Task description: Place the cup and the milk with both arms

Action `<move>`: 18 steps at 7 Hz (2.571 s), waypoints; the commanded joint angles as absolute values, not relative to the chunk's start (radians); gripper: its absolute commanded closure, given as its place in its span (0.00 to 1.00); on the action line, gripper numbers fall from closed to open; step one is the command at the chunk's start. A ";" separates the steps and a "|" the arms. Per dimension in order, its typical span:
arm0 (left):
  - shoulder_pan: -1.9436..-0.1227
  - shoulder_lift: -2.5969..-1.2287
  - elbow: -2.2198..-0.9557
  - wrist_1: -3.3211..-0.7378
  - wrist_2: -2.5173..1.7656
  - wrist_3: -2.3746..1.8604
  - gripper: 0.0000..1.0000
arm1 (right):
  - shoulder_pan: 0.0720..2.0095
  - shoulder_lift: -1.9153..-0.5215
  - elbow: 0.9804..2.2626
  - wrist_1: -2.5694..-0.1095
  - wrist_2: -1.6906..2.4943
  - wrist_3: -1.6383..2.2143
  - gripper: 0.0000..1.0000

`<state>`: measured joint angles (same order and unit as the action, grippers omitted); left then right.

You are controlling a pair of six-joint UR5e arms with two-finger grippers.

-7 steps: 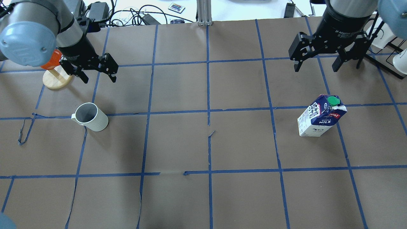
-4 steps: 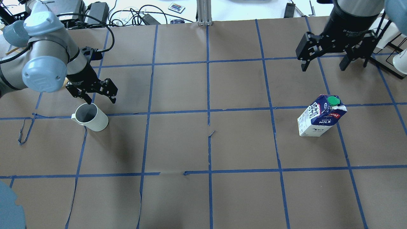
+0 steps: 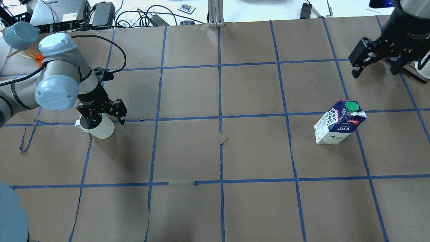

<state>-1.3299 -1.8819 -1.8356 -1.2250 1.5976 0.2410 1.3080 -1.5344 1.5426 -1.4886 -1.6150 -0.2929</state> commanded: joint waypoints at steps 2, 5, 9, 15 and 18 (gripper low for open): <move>-1.328 -1.869 -1.822 -1.212 1.629 0.242 1.00 | 1.244 -1.534 1.568 -1.496 -1.612 -0.345 0.00; -1.360 -1.862 -1.763 -1.210 1.625 0.122 1.00 | 1.241 -1.534 1.569 -1.496 -1.615 -0.385 0.00; -1.694 -1.876 -1.628 -1.224 1.517 -0.391 1.00 | 1.241 -1.532 1.626 -1.569 -1.612 -0.384 0.00; -1.995 -2.091 -1.436 -1.181 1.474 -0.942 1.00 | 1.243 -1.436 1.655 -1.591 -1.595 -0.373 0.00; -2.028 -2.037 -1.564 -1.230 1.454 -0.885 1.00 | 1.246 -1.416 1.655 -1.585 -1.595 -0.377 0.00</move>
<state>-2.0125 -2.0643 -1.5058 -1.2203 1.4686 -0.8986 1.2448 -1.4223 1.6545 -1.5877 -1.5975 -0.3759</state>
